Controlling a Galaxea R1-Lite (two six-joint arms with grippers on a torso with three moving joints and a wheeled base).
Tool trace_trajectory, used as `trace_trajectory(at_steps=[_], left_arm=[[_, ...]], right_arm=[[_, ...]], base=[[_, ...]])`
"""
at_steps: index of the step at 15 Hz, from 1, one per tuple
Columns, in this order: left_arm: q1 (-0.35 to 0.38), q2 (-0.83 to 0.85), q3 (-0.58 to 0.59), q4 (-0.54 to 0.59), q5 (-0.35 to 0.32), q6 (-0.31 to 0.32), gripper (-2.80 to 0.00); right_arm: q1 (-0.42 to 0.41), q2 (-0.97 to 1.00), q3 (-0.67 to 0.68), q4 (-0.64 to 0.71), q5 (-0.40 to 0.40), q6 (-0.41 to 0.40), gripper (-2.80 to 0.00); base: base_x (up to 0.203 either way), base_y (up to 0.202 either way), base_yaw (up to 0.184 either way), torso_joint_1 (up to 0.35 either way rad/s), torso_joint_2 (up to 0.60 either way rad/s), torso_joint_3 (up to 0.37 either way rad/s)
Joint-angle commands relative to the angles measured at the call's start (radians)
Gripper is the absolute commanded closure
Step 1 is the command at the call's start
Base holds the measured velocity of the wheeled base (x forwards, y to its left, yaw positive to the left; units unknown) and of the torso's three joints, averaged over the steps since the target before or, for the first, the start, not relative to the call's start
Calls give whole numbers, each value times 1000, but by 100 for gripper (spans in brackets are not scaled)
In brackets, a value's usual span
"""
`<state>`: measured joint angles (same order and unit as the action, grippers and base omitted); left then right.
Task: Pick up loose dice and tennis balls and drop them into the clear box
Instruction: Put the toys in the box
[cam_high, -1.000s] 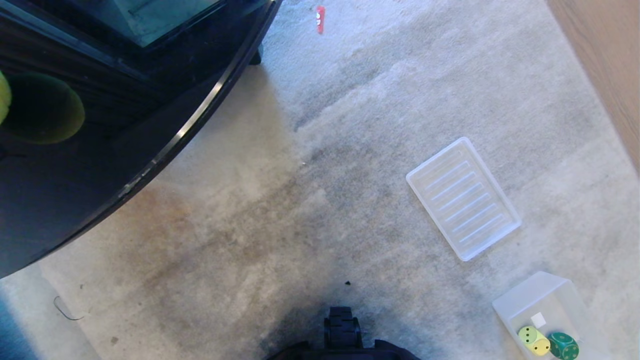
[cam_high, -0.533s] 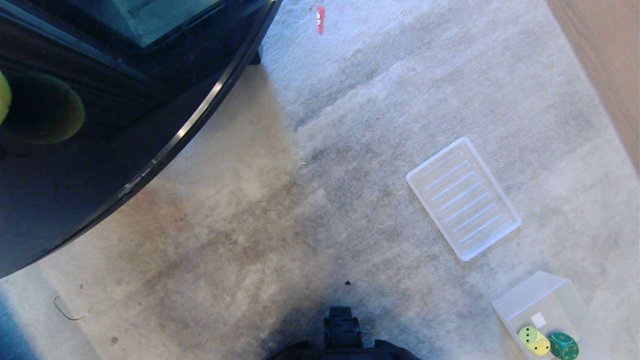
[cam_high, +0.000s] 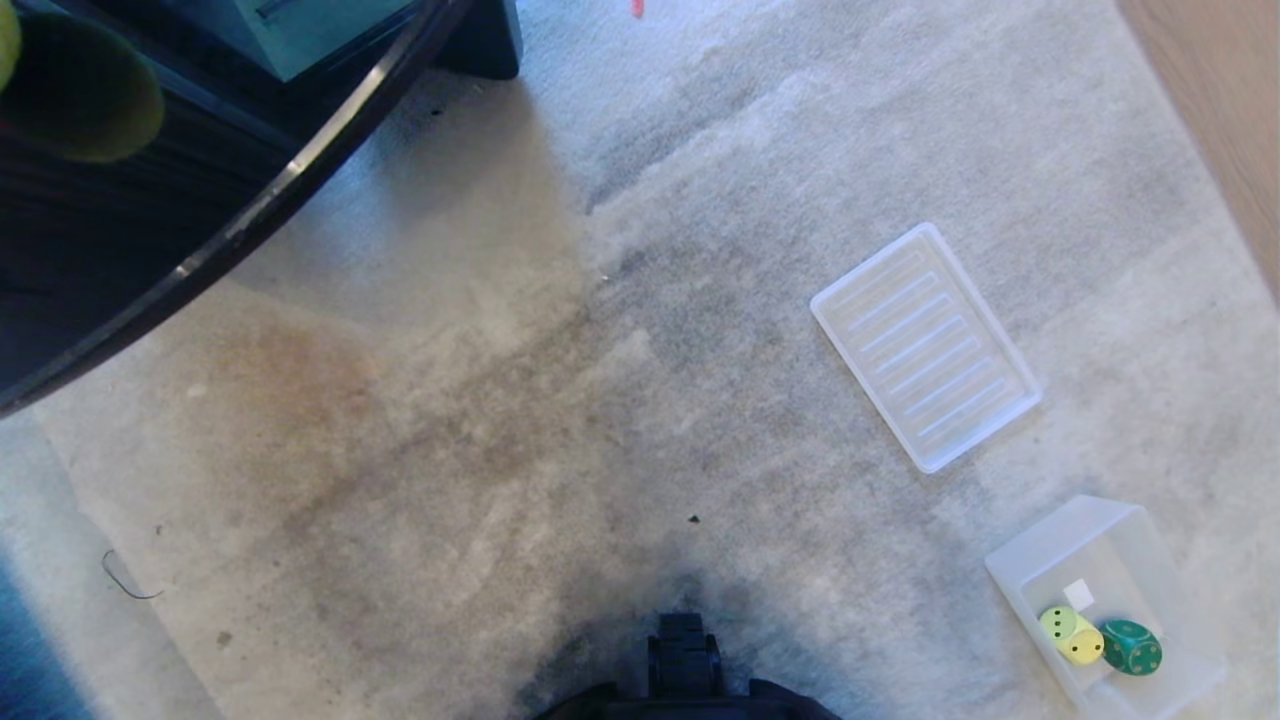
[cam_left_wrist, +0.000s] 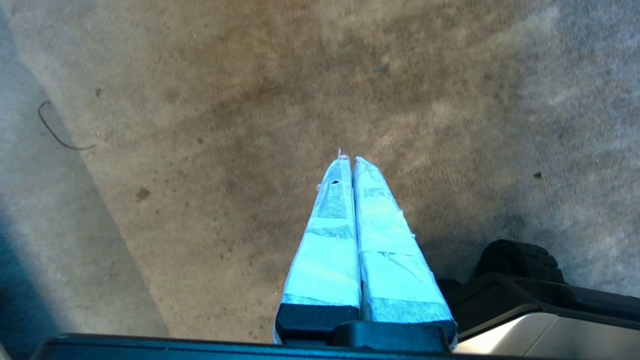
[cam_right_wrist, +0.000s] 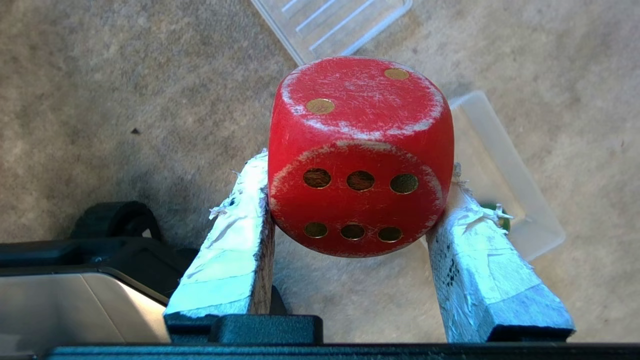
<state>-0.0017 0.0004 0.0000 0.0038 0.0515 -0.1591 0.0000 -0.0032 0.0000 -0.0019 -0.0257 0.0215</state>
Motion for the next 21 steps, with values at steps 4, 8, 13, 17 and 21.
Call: trace_trajectory(at_steps=[4, 8, 13, 17, 21], left_arm=[[0, 0, 0, -1, 2, -2, 0], [0, 0, 0, 1, 5, -2, 0], [0, 0, 0, 1, 5, -2, 0], [0, 0, 0, -1, 5, -3, 0], [0, 0, 0, -1, 5, -11, 0]], right_arm=[[0, 2, 2, -1, 0, 0, 0], [2, 2, 2, -1, 0, 0, 0], [2, 2, 0, 0, 0, 0, 0], [2, 2, 2, -1, 0, -3, 0], [2, 2, 2, -1, 0, -2, 0]], base=[[-32, 0, 0, 0, 1, 2], [0, 0, 0, 0, 0, 0], [1, 1, -12, -47, 197, 146], [1, 10, -147, -30, 120, 94], [0, 7, -118, -5, 11, 12]])
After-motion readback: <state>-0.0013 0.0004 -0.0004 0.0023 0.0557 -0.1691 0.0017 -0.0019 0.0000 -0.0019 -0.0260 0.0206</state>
